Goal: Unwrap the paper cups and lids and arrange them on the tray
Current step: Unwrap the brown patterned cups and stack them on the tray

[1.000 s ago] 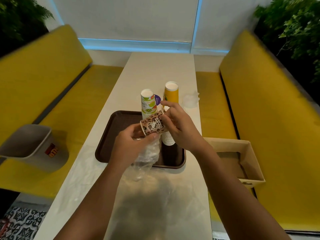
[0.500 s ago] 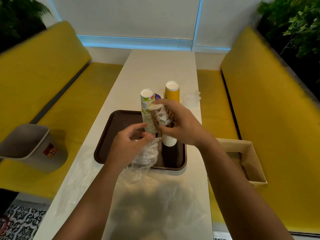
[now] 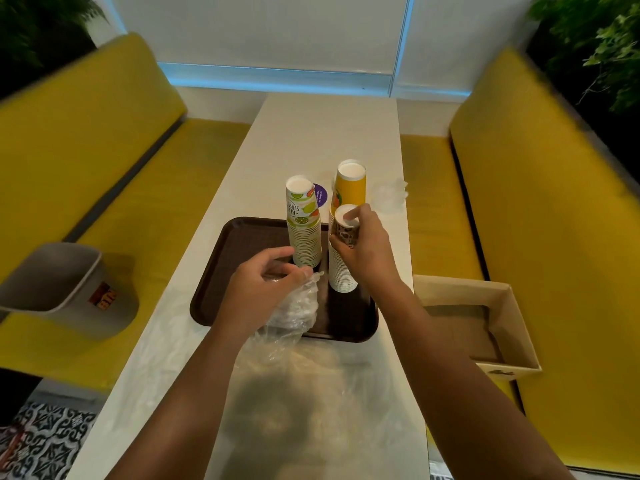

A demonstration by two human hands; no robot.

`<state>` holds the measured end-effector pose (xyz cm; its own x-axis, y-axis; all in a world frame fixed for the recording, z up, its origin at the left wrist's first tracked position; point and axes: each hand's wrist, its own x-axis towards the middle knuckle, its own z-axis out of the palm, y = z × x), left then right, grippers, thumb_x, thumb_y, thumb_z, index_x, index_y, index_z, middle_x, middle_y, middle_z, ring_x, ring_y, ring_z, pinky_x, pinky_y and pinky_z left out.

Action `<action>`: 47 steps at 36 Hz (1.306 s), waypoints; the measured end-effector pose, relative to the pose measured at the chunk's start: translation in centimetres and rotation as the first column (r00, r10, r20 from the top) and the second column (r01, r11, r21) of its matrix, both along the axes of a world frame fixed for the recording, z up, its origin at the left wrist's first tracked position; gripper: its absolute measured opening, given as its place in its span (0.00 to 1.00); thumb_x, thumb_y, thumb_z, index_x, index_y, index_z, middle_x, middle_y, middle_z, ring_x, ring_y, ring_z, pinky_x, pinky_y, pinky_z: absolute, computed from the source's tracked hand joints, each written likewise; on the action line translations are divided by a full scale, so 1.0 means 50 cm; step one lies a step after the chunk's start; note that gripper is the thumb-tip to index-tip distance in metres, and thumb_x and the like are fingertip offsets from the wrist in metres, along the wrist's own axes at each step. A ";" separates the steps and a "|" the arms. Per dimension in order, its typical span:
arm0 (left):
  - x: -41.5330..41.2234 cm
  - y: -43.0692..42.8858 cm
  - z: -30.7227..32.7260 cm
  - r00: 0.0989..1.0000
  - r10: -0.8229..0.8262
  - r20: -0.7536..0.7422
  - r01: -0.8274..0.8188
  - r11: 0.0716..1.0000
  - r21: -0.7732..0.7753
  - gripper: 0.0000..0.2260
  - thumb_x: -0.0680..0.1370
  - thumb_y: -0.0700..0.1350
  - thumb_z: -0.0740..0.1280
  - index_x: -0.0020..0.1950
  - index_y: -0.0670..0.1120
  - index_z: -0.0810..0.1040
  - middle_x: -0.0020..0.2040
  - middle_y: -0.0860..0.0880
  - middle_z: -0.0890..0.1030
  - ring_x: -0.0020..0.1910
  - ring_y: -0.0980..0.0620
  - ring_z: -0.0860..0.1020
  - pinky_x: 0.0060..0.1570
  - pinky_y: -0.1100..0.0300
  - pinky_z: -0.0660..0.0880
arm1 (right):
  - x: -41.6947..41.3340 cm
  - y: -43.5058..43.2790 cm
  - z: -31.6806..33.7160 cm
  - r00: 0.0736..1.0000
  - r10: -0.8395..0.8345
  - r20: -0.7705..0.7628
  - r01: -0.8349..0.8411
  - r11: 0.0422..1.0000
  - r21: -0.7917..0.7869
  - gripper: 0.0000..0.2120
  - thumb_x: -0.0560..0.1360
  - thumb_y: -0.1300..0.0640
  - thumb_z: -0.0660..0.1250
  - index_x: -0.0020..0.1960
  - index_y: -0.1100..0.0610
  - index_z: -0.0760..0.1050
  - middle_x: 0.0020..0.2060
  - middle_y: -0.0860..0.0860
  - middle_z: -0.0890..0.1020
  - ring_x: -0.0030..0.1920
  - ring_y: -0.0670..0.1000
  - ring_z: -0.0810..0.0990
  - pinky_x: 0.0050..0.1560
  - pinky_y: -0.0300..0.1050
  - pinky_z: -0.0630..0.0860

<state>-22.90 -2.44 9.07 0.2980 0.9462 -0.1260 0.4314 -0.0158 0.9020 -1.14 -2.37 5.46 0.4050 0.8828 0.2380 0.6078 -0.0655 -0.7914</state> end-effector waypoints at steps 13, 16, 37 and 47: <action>0.008 -0.015 0.026 1.000 -0.015 0.022 0.015 1.000 0.009 0.27 0.74 0.61 0.76 0.71 0.57 0.77 0.54 0.58 0.85 0.56 0.61 0.82 0.51 0.65 0.76 | -0.082 -0.144 0.045 0.916 0.402 -0.006 -0.392 0.896 0.209 0.17 0.76 0.59 0.73 0.63 0.57 0.76 0.68 0.53 0.67 0.72 0.51 0.68 0.70 0.42 0.71; 0.012 -0.024 0.032 0.998 -0.063 0.000 0.063 0.998 0.005 0.29 0.73 0.61 0.76 0.72 0.59 0.75 0.58 0.59 0.84 0.58 0.59 0.82 0.53 0.62 0.77 | -0.096 -0.161 0.028 0.849 0.502 -0.167 -0.491 0.865 0.106 0.17 0.78 0.58 0.72 0.65 0.55 0.76 0.67 0.50 0.69 0.70 0.47 0.71 0.67 0.42 0.75; -0.020 -0.132 0.012 0.994 0.047 0.102 -0.053 0.997 0.060 0.20 0.81 0.57 0.70 0.72 0.57 0.75 0.62 0.58 0.81 0.59 0.58 0.82 0.53 0.55 0.84 | -0.100 -0.257 0.023 0.810 0.034 -0.585 -0.044 0.999 -0.003 0.23 0.78 0.47 0.74 0.66 0.60 0.76 0.52 0.32 0.82 0.53 0.27 0.79 0.46 0.25 0.76; -0.016 -0.169 0.016 0.979 0.170 0.110 -0.186 0.971 0.152 0.11 0.85 0.56 0.62 0.59 0.52 0.79 0.48 0.57 0.84 0.45 0.65 0.83 0.36 0.72 0.76 | -0.123 -0.257 0.015 0.895 -0.023 -0.445 0.008 0.999 -0.035 0.22 0.83 0.37 0.59 0.45 0.52 0.80 0.43 0.50 0.82 0.45 0.51 0.83 0.46 0.58 0.81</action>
